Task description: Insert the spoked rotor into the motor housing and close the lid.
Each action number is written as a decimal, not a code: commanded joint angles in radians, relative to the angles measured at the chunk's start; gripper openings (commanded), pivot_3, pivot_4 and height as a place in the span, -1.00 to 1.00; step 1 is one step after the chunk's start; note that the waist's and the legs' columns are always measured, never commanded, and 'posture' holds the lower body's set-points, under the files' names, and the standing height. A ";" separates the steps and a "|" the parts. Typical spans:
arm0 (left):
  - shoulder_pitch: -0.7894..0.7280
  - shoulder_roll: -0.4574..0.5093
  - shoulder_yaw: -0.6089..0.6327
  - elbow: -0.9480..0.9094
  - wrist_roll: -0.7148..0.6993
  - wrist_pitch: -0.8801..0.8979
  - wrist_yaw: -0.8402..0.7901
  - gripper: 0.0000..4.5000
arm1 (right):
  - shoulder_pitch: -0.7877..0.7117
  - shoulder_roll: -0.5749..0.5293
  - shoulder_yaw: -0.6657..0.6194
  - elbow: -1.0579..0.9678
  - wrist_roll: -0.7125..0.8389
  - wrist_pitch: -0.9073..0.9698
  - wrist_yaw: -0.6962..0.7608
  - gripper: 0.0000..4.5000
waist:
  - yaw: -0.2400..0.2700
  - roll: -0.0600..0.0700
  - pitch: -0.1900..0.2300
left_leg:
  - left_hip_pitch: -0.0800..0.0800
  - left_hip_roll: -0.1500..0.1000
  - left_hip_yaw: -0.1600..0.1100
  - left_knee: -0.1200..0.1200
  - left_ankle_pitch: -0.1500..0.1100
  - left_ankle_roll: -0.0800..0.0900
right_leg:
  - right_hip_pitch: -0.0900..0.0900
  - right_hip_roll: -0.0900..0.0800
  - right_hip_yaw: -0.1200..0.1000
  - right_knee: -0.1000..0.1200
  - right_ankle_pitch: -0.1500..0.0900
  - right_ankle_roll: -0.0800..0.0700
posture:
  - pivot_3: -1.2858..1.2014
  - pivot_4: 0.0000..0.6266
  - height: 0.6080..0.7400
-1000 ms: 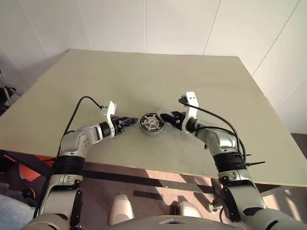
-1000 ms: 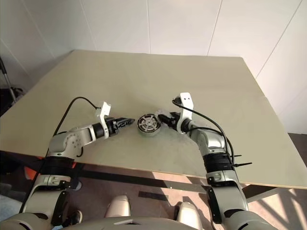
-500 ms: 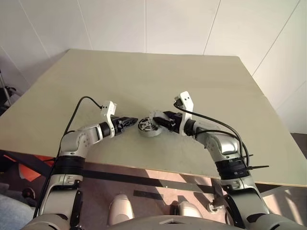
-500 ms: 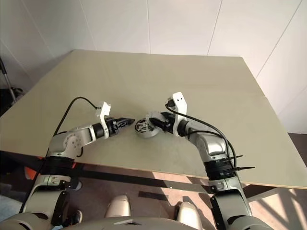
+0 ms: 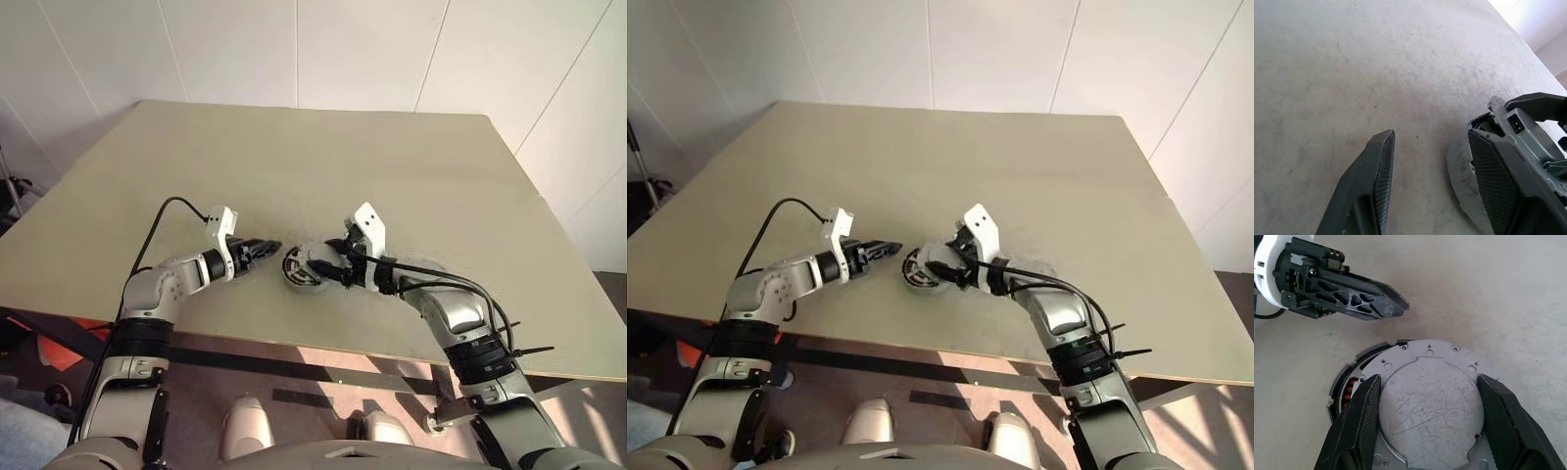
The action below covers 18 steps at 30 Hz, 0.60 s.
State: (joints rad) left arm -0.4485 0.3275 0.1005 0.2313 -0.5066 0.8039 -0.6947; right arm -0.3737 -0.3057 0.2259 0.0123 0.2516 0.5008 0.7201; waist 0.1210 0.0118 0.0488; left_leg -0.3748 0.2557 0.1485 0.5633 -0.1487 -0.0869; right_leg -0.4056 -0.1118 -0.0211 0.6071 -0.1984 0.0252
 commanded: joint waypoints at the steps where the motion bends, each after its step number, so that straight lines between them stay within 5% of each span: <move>1: -0.016 0.011 0.002 -0.020 -0.005 -0.009 -0.010 0.12 | -0.016 -0.006 0.002 -0.067 -0.014 -0.073 0.015 0.33 | 0.000 0.000 0.000 | 0.000 0.000 0.000 0.000 0.000 0.000 | 0.000 0.000 0.000 0.000 0.000 0.000 | 0.03 -1.00 1.00; 18: -0.016 0.017 0.003 -0.018 -0.003 -0.009 -0.010 0.12 | -0.010 -0.007 0.020 -0.014 -0.030 -0.130 0.103 0.33 | 0.000 0.000 0.000 | 0.000 0.000 0.000 0.000 -0.001 0.002 | 0.000 0.000 0.000 0.000 0.000 0.000 | 0.03 -1.00 1.00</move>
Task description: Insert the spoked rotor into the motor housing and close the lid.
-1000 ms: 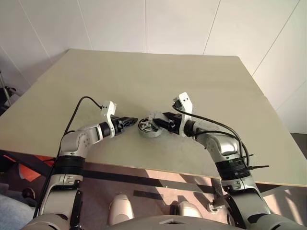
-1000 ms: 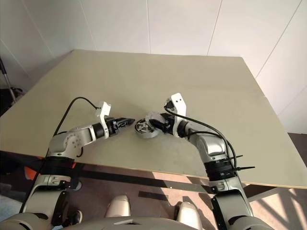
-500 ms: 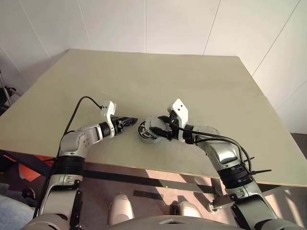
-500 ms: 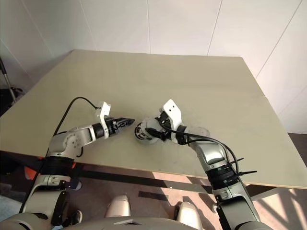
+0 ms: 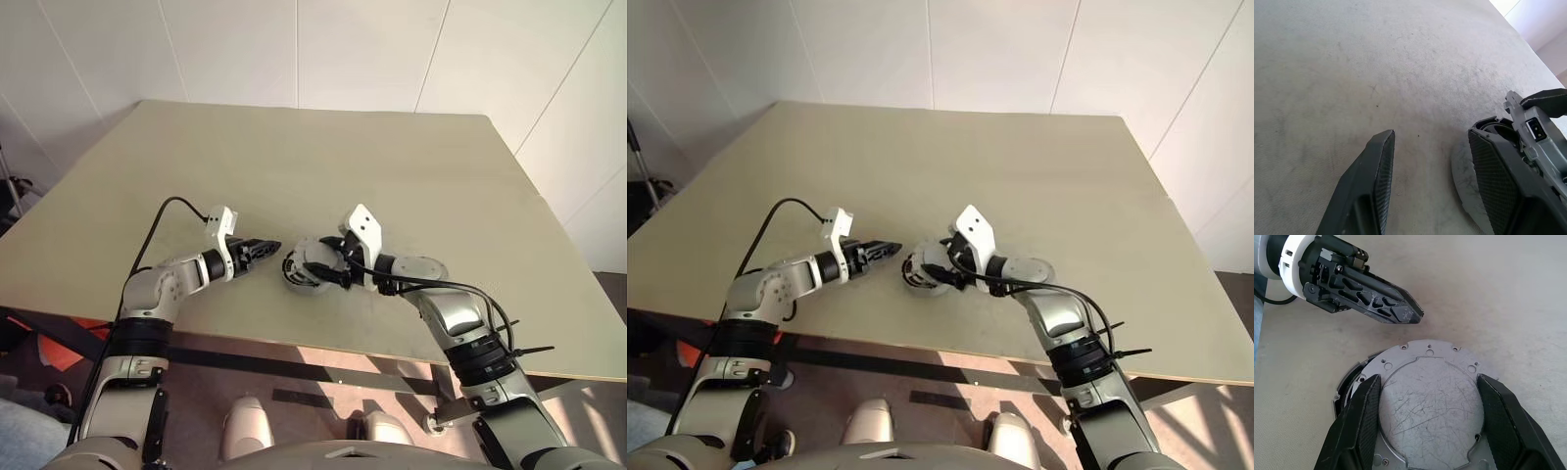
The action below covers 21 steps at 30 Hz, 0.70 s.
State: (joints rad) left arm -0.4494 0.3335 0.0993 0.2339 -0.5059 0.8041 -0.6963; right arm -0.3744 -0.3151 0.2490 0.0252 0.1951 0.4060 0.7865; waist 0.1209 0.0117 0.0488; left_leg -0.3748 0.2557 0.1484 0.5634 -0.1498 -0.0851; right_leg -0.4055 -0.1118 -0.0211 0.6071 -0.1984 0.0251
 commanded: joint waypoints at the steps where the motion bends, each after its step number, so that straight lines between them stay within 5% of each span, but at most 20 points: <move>1: -0.014 0.012 0.004 -0.020 -0.003 -0.010 -0.008 0.12 | -0.006 -0.001 0.000 -0.026 0.027 -0.038 0.049 0.33 | 0.000 0.000 0.000 | 0.000 0.000 0.000 0.000 0.000 0.000 | 0.000 0.000 0.000 0.000 0.000 0.000 | 0.03 -1.00 1.00; 21: 0.002 0.021 0.005 -0.033 -0.007 0.001 -0.004 0.12 | -0.005 -0.032 0.047 0.080 -0.073 -0.110 0.080 0.33 | -0.002 0.000 0.000 | 0.005 0.000 0.000 0.000 0.000 0.001 | 0.005 0.000 0.000 0.000 0.000 0.000 | 0.03 -1.00 1.00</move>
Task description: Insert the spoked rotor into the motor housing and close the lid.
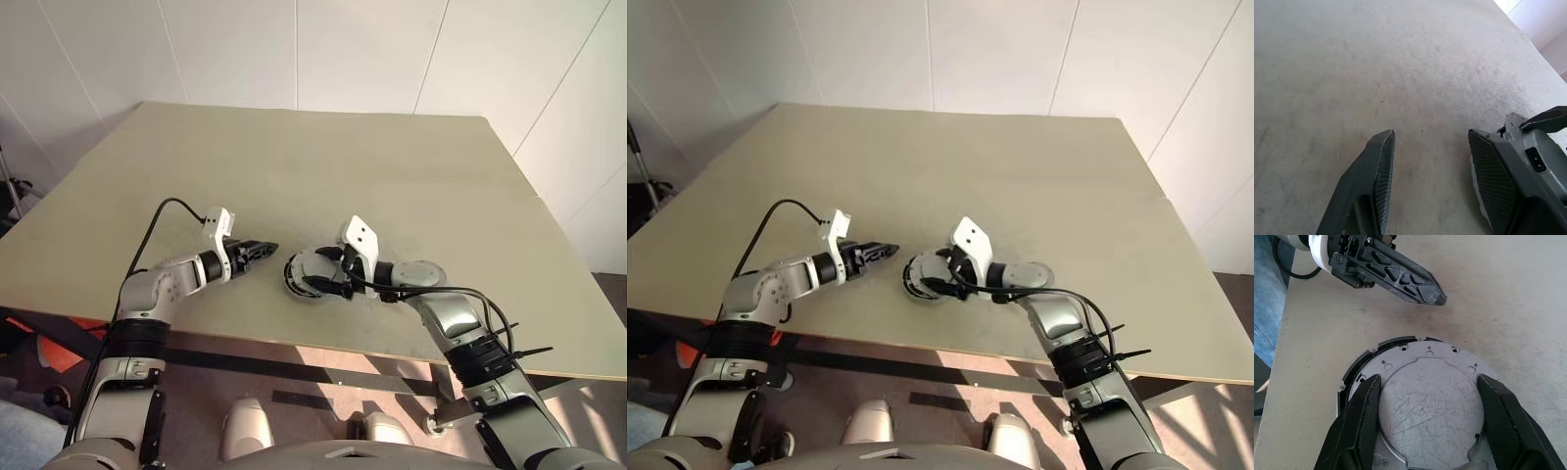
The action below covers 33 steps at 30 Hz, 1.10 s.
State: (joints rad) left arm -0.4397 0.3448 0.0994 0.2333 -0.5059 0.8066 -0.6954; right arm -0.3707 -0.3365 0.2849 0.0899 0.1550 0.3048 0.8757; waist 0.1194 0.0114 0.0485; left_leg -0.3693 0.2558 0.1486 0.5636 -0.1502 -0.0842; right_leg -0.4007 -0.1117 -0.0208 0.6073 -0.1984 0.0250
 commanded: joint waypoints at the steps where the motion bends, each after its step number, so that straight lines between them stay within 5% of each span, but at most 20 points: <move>1: -0.008 0.010 0.005 -0.033 -0.007 -0.001 -0.004 0.12 | -0.012 -0.016 0.015 0.016 -0.044 -0.014 -0.014 0.33 | -0.001 0.000 0.000 | 0.000 0.000 0.000 0.000 0.000 0.000 | 0.000 0.000 0.000 0.000 0.000 0.000 | 0.03 -1.00 1.00; 16: -0.006 -0.002 0.004 -0.034 -0.008 -0.001 0.004 0.12 | -0.043 -0.107 0.093 -0.089 -0.109 -0.033 0.038 0.33 | 0.002 0.000 0.000 | 0.000 0.000 0.000 0.000 -0.001 0.001 | 0.001 0.000 0.000 -0.001 0.000 0.000 | 0.03 -1.00 1.00; 33: 0.005 -0.007 0.005 -0.036 -0.008 -0.003 0.009 0.12 | -0.081 -0.050 0.051 -0.072 0.006 0.002 0.124 0.33 | -0.001 0.000 0.000 | -0.001 0.000 0.000 -0.001 -0.001 0.002 | -0.001 0.000 0.000 -0.001 0.000 0.000 | 0.03 -1.00 1.00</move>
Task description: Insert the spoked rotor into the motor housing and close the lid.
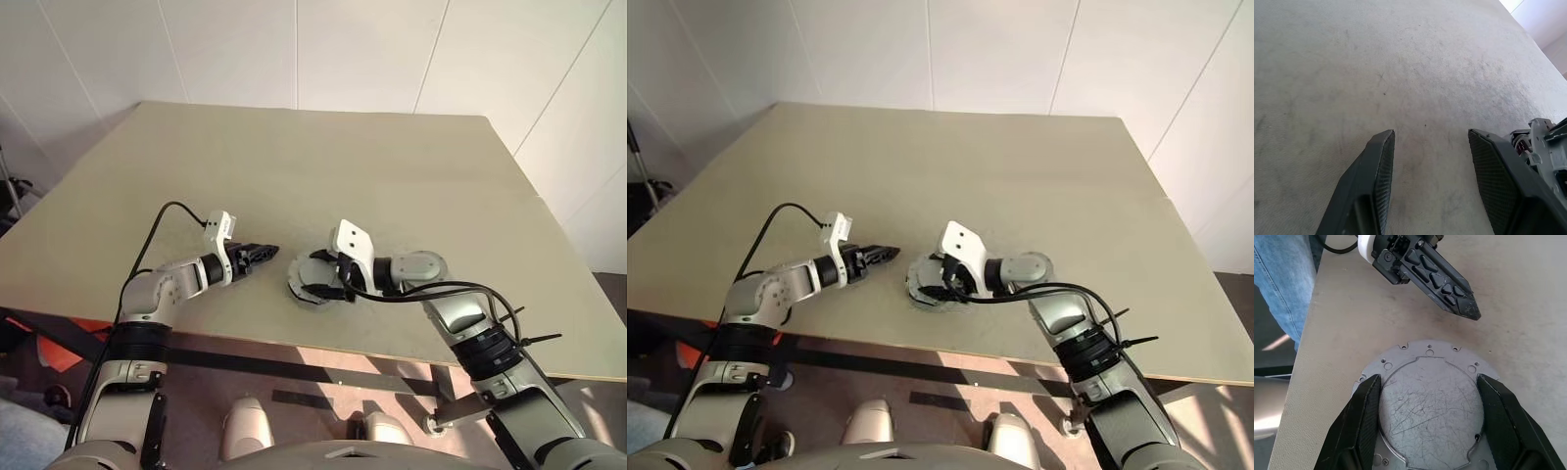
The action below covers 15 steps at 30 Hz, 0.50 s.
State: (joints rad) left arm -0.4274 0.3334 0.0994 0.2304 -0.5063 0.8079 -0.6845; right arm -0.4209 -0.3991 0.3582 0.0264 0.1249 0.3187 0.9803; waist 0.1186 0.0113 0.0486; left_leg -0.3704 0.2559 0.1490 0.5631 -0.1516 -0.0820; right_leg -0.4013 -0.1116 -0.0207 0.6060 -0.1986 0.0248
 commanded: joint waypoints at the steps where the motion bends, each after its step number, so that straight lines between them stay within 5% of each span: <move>1: -0.008 0.005 0.005 -0.034 -0.007 -0.005 -0.002 0.12 | -0.033 0.017 -0.023 -0.002 0.035 -0.014 0.021 0.33 | 0.000 0.000 0.000 | 0.000 0.000 0.000 0.000 0.000 0.000 | 0.000 0.000 0.000 0.000 0.000 0.000 | 0.03 -1.00 1.00; 15: -0.001 0.008 0.007 -0.042 -0.009 -0.004 -0.001 0.12 | -0.031 0.011 -0.028 0.013 0.011 -0.020 0.011 0.33 | -0.017 0.000 0.000 | 0.000 0.000 0.000 0.000 0.000 0.000 | 0.000 0.000 0.000 0.000 0.000 0.000 | 0.03 -1.00 1.00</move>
State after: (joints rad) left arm -0.4228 0.3358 0.0994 0.2268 -0.5063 0.8079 -0.6842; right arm -0.4367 -0.3763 0.3579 0.0747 0.1253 0.3117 0.9884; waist 0.1015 0.0112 0.0487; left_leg -0.3703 0.2559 0.1490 0.5632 -0.1515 -0.0821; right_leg -0.4013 -0.1117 -0.0207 0.6063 -0.1986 0.0248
